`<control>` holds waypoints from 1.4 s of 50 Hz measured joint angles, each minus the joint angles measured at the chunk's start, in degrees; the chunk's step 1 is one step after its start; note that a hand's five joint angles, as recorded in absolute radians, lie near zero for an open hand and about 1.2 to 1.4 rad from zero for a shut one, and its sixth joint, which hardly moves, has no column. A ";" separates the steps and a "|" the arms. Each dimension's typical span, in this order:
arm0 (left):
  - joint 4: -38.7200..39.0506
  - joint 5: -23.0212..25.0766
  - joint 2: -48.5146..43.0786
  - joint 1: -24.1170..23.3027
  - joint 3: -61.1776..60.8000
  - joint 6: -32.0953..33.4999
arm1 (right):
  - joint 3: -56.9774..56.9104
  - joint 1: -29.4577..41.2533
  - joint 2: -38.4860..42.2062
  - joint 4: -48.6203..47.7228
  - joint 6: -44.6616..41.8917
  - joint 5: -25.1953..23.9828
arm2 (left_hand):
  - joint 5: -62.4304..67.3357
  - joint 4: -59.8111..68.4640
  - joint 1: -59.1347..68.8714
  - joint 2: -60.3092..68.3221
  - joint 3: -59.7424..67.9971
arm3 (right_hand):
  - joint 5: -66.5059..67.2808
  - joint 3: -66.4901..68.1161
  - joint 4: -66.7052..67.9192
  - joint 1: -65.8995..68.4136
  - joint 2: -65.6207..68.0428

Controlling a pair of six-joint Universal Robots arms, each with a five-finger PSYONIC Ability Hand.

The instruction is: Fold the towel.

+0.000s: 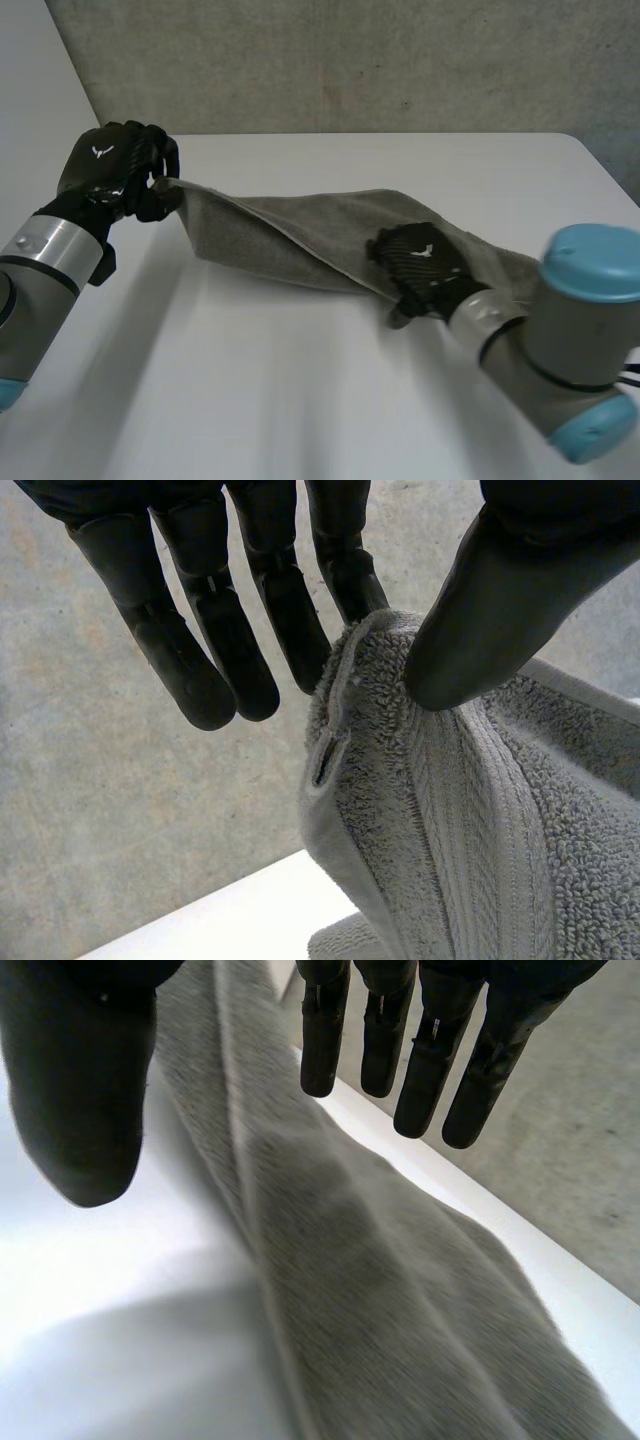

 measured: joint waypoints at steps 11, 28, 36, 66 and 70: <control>-0.04 -0.11 -0.57 0.93 -1.24 -0.49 | -9.68 6.70 12.74 -2.39 -0.30 11.31 | 0.00 0.00 0.00 0.00 0.01 | 4.23 1.87 1.96 1.00 1.24; 0.25 -0.41 -0.43 3.09 -1.91 -1.50 | -11.76 5.29 15.74 -5.87 -0.82 13.26 | 0.00 0.00 0.00 0.00 0.01 | 45.28 42.36 42.73 43.24 42.60; 0.31 -0.45 -0.47 3.75 -1.81 -2.96 | -11.01 3.77 16.32 -6.10 -1.07 13.06 | 0.00 0.00 0.00 0.00 0.01 | 22.90 21.57 21.69 20.73 21.47; 0.24 -0.56 -0.52 3.86 -2.35 -3.55 | -12.54 3.41 18.75 -6.13 -0.20 12.90 | 0.00 0.00 0.00 0.00 0.01 | 14.20 13.99 13.81 14.34 14.67; 0.28 -0.56 -0.48 3.79 -2.57 -3.55 | -14.20 3.52 19.95 -6.16 -0.26 12.95 | 0.00 0.00 0.00 0.00 0.01 | 14.95 14.10 13.97 14.47 14.79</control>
